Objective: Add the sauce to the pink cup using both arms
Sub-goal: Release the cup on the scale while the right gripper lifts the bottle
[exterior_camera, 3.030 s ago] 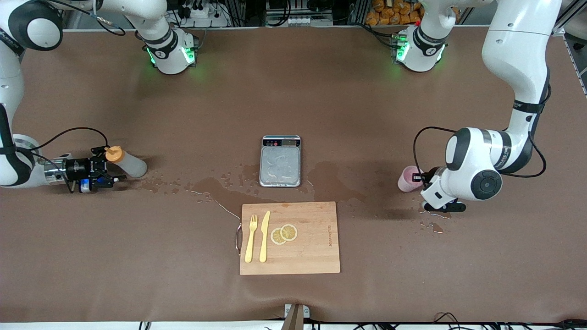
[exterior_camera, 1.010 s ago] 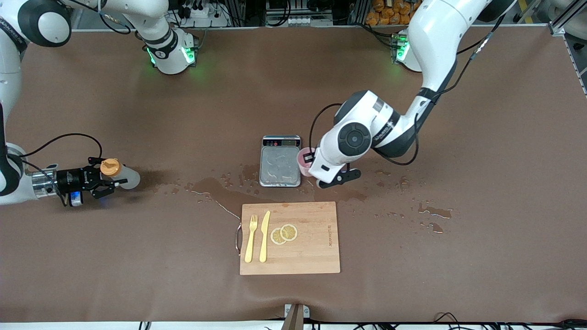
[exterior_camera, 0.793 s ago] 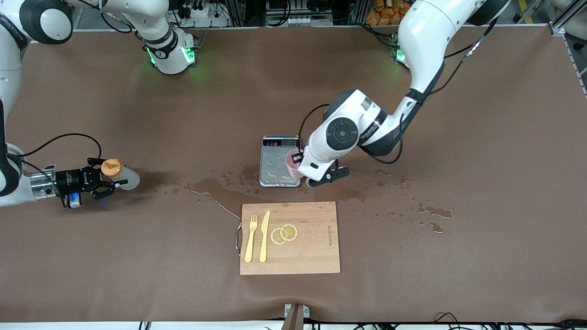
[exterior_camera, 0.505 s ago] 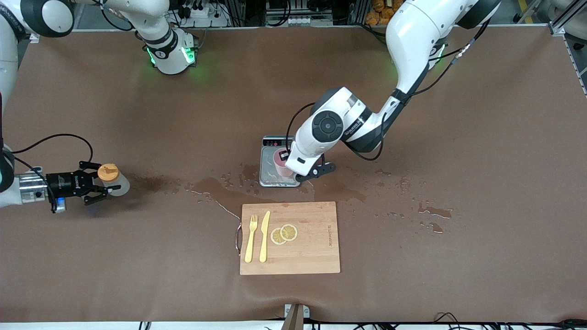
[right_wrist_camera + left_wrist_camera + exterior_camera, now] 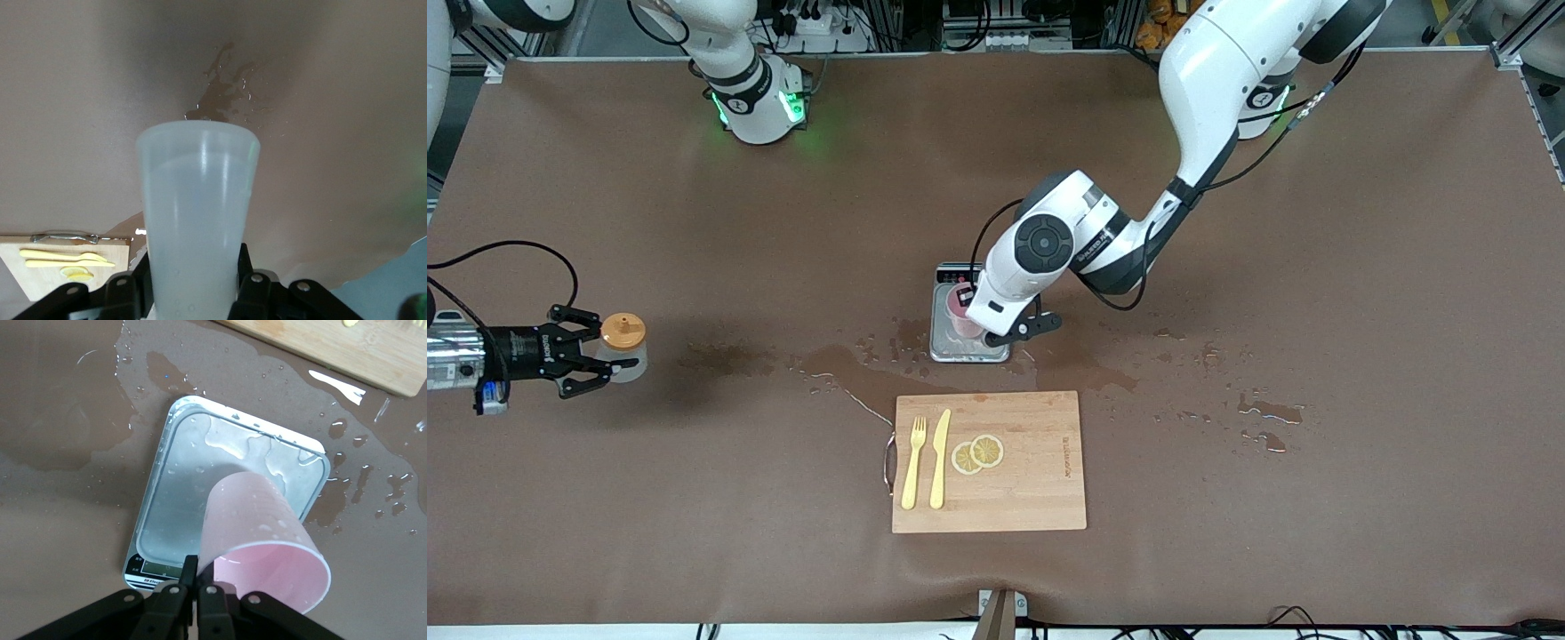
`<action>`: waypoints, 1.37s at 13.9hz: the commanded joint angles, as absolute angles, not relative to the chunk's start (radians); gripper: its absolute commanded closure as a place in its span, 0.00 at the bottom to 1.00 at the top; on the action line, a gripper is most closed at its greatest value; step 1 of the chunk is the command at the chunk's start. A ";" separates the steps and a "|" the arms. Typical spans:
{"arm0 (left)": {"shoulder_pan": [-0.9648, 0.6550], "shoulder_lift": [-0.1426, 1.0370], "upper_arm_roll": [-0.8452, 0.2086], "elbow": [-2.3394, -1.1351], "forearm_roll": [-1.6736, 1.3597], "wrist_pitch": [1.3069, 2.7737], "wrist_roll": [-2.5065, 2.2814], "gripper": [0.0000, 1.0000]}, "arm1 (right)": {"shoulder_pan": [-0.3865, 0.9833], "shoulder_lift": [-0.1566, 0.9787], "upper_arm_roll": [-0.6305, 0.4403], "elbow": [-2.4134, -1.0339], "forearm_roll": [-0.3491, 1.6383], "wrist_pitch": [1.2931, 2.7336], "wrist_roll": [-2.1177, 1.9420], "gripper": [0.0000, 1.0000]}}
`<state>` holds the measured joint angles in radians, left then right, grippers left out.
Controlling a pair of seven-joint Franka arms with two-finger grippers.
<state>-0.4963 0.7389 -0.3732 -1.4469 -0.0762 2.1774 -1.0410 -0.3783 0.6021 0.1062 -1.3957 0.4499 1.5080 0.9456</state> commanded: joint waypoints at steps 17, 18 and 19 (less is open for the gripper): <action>-0.466 0.635 -0.336 -1.431 -0.049 2.168 -1.046 0.00 | -0.045 0.532 0.097 -1.424 0.324 1.629 1.577 0.49; -0.448 0.612 -0.337 -1.433 0.003 2.145 -1.046 0.00 | -0.020 0.532 0.097 -1.422 0.307 1.637 1.636 0.49; -0.437 0.597 -0.337 -1.431 0.040 2.111 -1.043 0.00 | 0.003 0.532 0.097 -1.422 0.290 1.638 1.673 0.49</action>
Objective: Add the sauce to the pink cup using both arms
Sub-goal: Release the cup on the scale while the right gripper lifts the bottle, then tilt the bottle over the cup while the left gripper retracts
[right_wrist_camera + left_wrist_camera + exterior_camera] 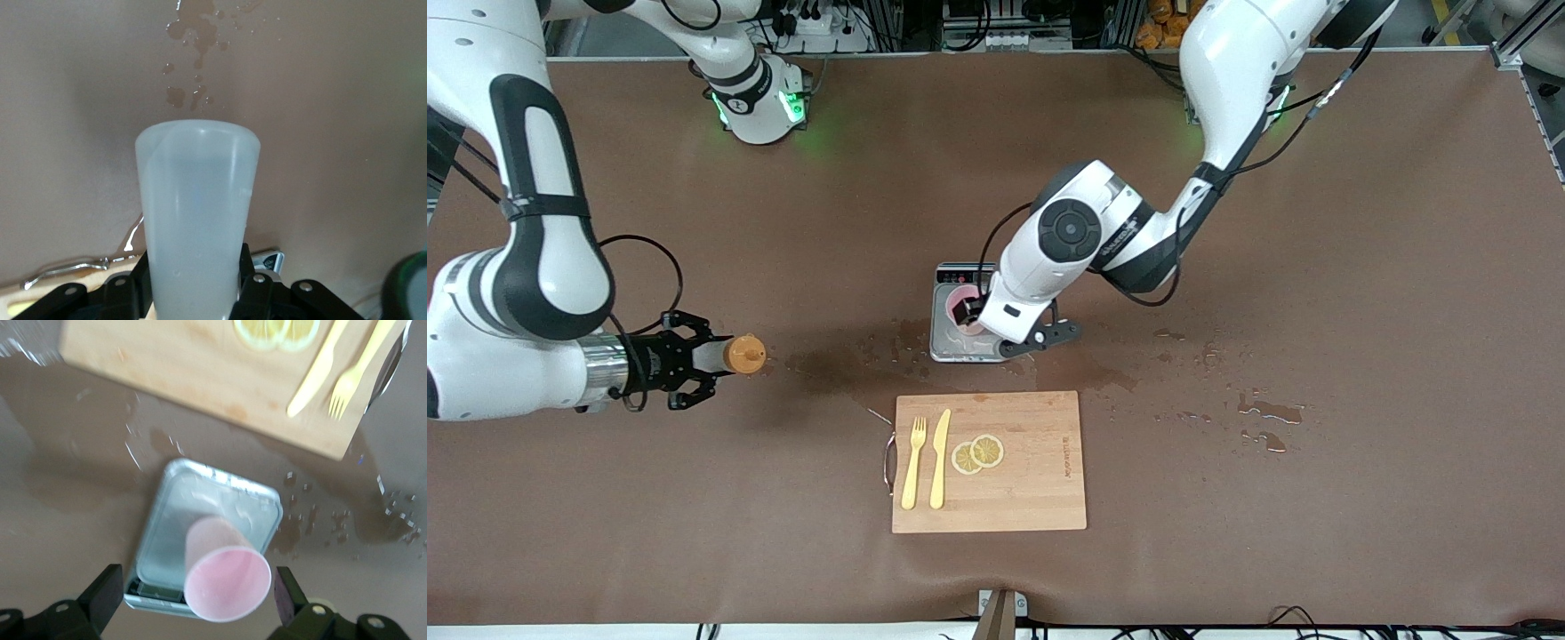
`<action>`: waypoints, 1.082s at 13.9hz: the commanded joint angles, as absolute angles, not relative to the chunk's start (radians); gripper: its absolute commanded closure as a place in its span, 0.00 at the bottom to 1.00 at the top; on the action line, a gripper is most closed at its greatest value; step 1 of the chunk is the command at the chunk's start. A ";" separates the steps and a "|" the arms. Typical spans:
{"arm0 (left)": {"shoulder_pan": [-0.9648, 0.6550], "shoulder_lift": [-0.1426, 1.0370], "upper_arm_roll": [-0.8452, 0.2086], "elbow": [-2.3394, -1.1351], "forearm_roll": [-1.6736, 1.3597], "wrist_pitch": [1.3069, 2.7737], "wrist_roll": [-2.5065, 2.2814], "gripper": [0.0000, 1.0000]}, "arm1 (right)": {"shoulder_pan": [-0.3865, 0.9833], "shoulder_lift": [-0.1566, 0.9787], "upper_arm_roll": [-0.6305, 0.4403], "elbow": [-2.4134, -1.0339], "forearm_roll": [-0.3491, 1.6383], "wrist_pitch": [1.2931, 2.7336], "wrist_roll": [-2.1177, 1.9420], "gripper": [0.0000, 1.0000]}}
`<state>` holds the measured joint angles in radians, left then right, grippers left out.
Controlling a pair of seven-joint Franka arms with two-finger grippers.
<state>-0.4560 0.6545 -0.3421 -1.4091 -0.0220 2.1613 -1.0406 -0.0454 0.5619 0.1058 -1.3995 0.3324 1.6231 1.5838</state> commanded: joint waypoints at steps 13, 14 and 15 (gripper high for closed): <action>-0.014 0.301 -0.350 -1.552 0.074 1.864 -0.424 0.00 | 0.256 0.531 0.098 -1.427 0.124 1.595 2.035 0.51; 0.009 0.279 -0.350 -1.572 0.072 1.862 -0.388 0.00 | 0.287 0.531 0.098 -1.427 0.108 1.580 2.064 0.51; 0.027 0.264 -0.351 -1.588 0.065 1.858 -0.361 0.00 | 0.302 0.532 0.098 -1.427 0.089 1.575 2.094 0.51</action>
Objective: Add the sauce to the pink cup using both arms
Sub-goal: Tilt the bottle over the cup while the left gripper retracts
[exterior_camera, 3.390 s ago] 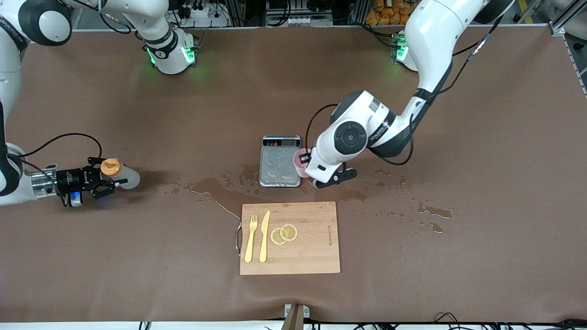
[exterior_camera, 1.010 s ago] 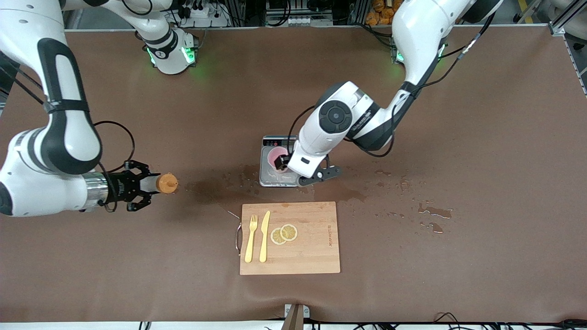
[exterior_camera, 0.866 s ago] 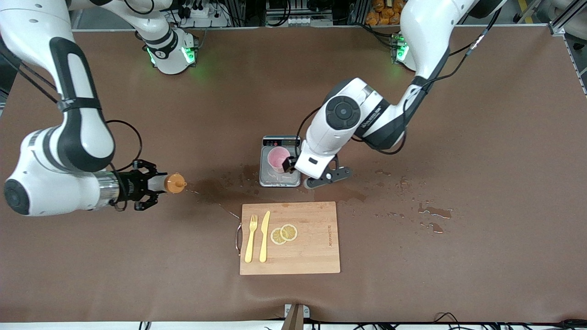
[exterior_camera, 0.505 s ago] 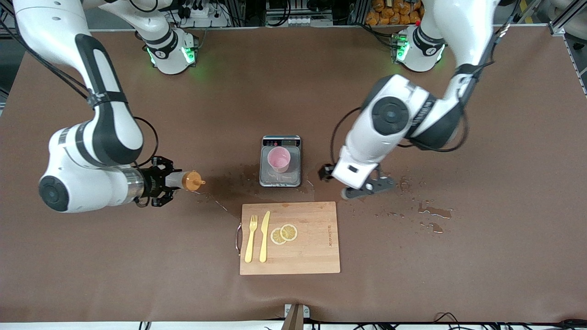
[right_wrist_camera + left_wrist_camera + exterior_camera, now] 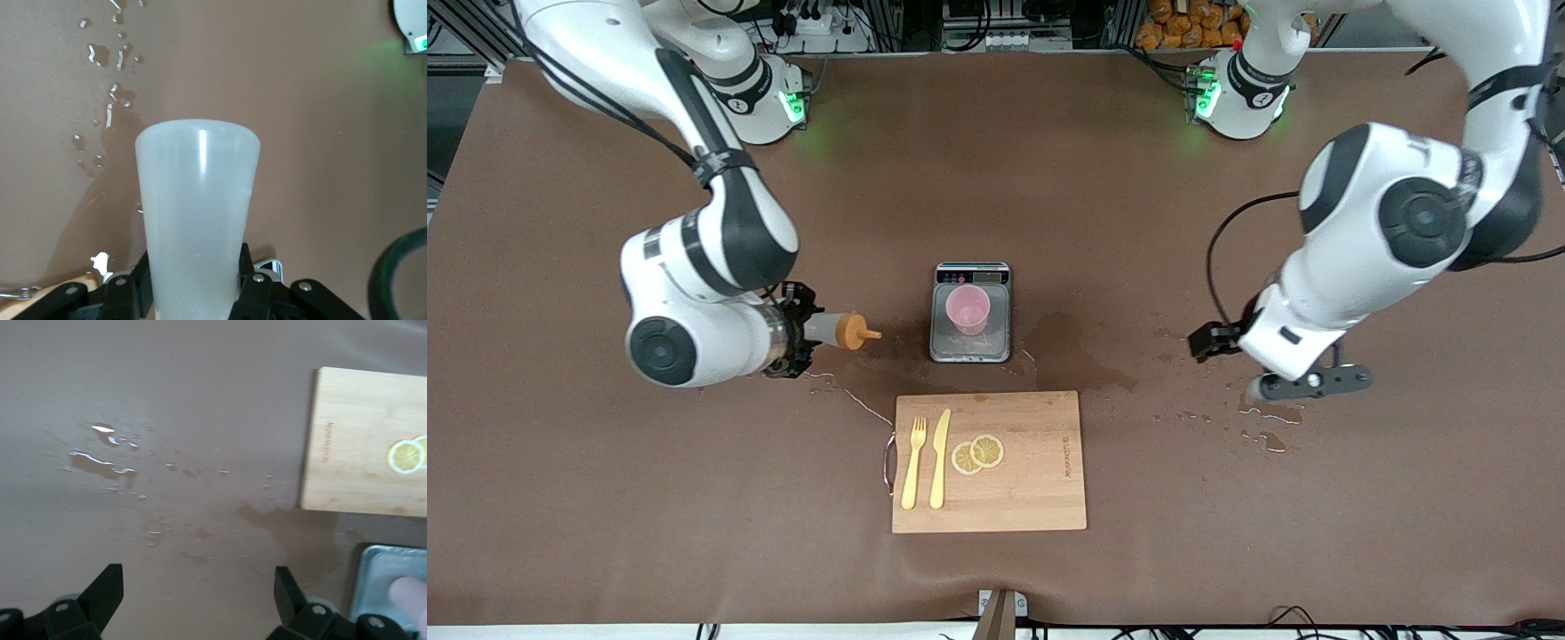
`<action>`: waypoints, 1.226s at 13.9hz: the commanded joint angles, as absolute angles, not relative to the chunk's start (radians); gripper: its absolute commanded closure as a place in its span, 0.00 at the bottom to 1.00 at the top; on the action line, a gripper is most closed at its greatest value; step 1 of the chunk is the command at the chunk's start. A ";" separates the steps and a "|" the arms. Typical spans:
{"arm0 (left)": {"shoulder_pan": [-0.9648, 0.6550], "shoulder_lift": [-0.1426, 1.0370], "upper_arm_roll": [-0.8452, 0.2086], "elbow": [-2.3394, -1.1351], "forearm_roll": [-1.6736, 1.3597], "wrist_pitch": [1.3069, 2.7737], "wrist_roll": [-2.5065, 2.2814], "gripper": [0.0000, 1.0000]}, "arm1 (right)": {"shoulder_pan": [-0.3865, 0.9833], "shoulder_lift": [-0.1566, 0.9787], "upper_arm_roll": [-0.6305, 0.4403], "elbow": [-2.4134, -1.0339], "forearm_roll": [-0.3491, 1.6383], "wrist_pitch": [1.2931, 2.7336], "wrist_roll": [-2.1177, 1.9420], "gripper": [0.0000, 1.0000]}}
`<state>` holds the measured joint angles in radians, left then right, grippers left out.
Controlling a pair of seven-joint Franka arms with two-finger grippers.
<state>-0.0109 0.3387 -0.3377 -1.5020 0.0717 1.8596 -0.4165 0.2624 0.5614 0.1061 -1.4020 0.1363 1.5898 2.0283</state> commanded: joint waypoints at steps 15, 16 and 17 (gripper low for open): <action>-0.035 0.031 -0.186 -1.695 0.051 1.764 -0.155 0.00 | 0.512 0.594 0.097 -1.424 -0.092 1.513 2.353 0.54; -0.034 0.011 -0.180 -1.695 0.051 1.744 -0.153 0.00 | 0.515 0.598 0.097 -1.424 -0.098 1.511 2.359 0.54; -0.034 0.003 -0.173 -1.686 0.051 1.715 -0.152 0.00 | 0.523 0.601 0.097 -1.422 -0.107 1.503 2.364 0.54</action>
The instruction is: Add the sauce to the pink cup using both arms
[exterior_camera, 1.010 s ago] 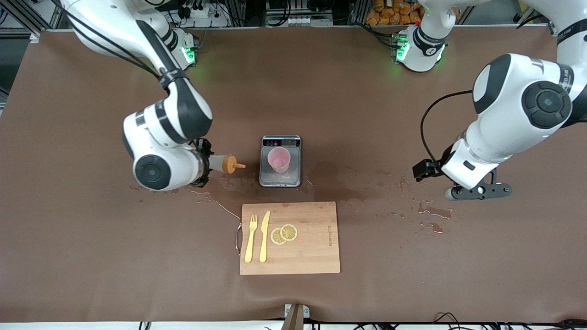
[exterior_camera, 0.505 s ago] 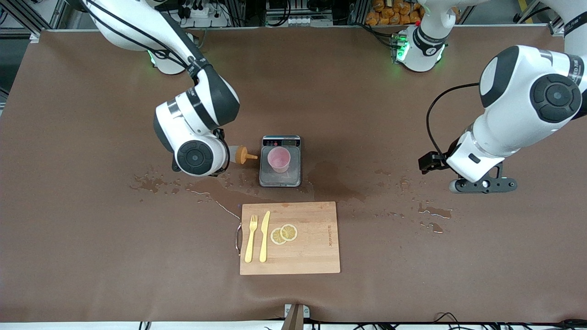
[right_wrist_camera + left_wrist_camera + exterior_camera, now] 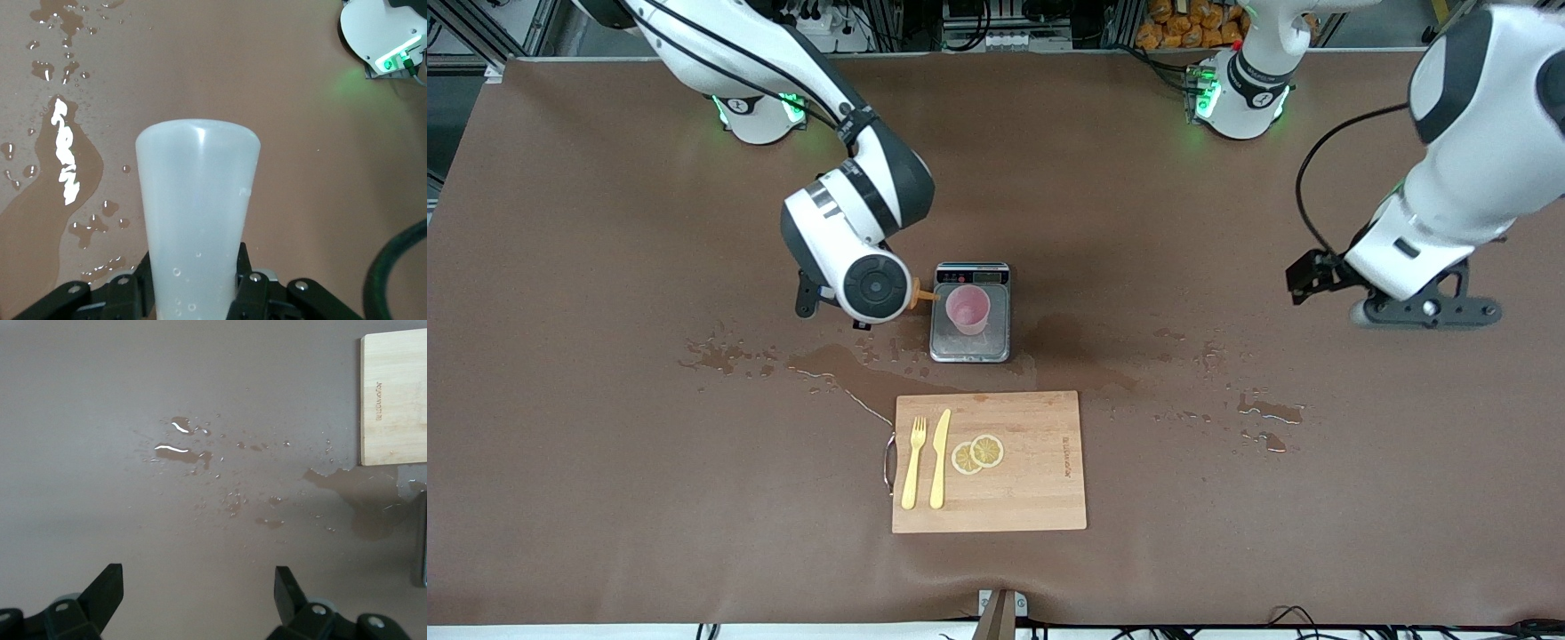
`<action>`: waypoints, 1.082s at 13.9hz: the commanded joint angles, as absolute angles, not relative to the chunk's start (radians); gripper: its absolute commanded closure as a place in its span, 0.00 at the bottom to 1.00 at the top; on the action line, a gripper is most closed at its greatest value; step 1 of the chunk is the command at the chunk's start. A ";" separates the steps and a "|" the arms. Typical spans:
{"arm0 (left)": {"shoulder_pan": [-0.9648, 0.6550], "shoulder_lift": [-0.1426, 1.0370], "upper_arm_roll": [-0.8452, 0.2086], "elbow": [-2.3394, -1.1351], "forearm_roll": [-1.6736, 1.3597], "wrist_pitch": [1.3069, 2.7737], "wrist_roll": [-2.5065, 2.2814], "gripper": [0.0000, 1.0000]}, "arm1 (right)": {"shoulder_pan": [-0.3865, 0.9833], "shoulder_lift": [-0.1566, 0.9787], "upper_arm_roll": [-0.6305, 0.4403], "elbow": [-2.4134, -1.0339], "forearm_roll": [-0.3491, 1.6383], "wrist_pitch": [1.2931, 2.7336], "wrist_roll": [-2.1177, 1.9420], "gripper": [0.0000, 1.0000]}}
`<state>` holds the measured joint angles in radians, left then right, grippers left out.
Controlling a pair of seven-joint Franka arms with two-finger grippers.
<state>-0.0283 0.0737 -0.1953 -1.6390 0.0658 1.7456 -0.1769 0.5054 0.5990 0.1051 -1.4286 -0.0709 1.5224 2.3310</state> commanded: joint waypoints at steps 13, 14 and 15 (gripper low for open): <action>-0.035 -0.048 -0.118 -1.663 -0.003 1.572 -0.090 0.00 | 0.526 0.658 0.095 -1.348 -0.153 1.433 2.364 0.70; -0.035 -0.048 -0.112 -1.661 -0.003 1.554 -0.100 0.00 | 0.528 0.658 0.095 -1.348 -0.155 1.434 2.364 0.74; -0.037 -0.048 -0.088 -1.654 -0.005 1.540 -0.101 0.00 | 0.528 0.660 0.095 -1.350 -0.156 1.434 2.364 0.78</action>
<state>-0.0301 -0.0265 -0.1218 -1.6584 0.0141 1.5774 -0.1023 0.5164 0.6456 0.0964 -1.3830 -0.1303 1.4595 2.3451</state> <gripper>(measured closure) 0.000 0.604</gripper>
